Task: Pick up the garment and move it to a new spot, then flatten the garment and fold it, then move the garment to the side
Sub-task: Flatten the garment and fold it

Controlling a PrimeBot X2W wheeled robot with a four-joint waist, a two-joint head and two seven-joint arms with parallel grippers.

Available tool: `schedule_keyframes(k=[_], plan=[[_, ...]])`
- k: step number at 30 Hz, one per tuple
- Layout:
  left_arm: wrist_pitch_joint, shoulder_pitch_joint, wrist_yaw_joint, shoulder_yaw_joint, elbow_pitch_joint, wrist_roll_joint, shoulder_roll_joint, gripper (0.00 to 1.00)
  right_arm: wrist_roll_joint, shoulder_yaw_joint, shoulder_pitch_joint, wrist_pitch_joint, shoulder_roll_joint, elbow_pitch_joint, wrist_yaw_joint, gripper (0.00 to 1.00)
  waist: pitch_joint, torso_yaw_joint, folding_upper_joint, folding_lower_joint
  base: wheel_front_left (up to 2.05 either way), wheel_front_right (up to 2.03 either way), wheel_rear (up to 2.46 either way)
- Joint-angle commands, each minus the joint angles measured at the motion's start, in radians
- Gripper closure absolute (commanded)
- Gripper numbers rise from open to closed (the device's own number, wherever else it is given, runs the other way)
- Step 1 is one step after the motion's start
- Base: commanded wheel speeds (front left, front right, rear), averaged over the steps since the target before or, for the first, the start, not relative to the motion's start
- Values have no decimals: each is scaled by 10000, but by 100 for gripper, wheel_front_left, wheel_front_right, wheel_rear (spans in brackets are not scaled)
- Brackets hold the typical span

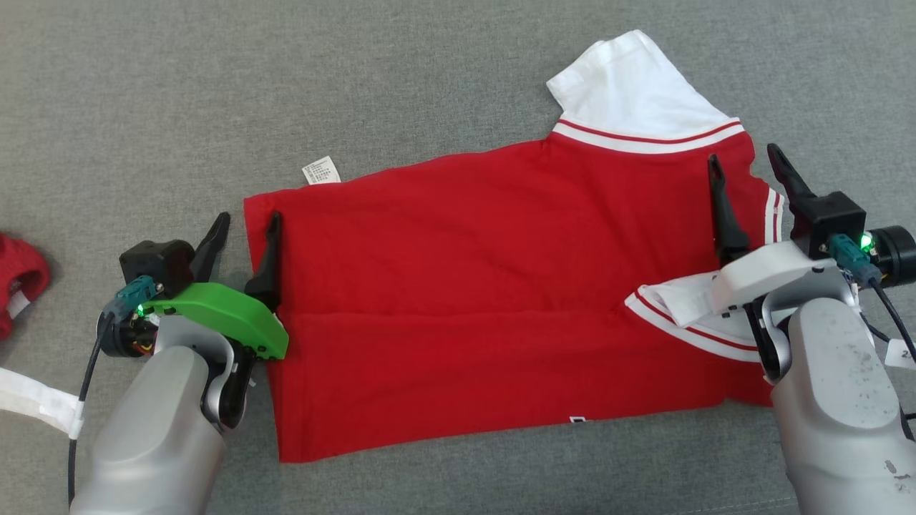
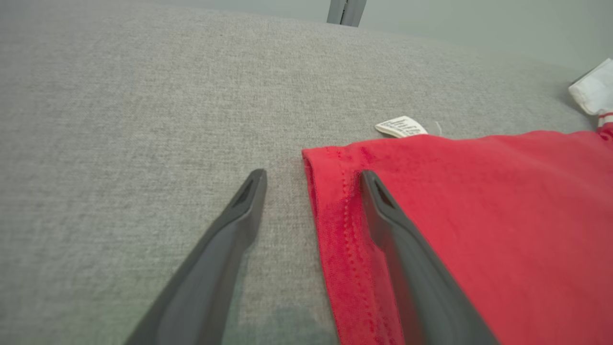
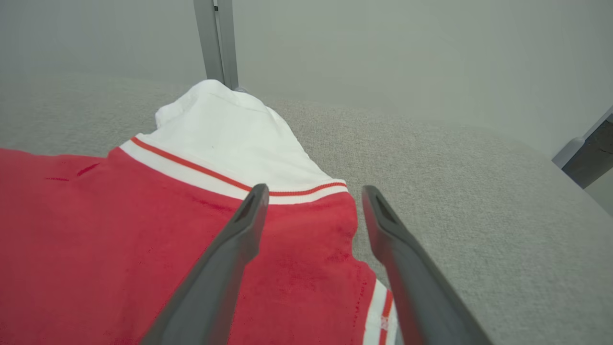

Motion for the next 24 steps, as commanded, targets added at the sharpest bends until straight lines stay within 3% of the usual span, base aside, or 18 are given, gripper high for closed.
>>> schedule_keyframes(k=[1,7,8,9,11,12,24], plan=[[1,-247,-25,-136,32,-155,87,0,-136,-43,-258,0,-41,93,-15,0,331,-30,0,-1,0,0,0],[46,-502,-27,-984,248,-749,214,0,-918,-163,-1437,8,-40,877,-15,0,610,113,0,-1,0,0,0],[46,-557,-27,-1105,251,-871,231,4,-1114,-205,-1730,42,-41,1069,-15,0,662,150,0,-1,0,0,0],[46,-602,-27,-1178,244,-946,245,24,-1272,-246,-1958,99,-41,1206,-15,0,703,185,0,-1,0,0,0],[47,-722,-27,-1377,214,-1083,289,91,-1617,-368,-2461,355,-40,1549,-15,0,793,281,0,-1,0,0,0],[49,-792,-27,-1482,183,-1136,305,100,-1830,-403,-2721,568,-40,1738,-15,0,846,337,0,-1,0,0,0],[32,-1350,-27,-2270,-881,-1394,334,100,-3245,-1458,-5214,2740,-43,3392,-15,0,1577,1238,0,-1,0,0,0]])
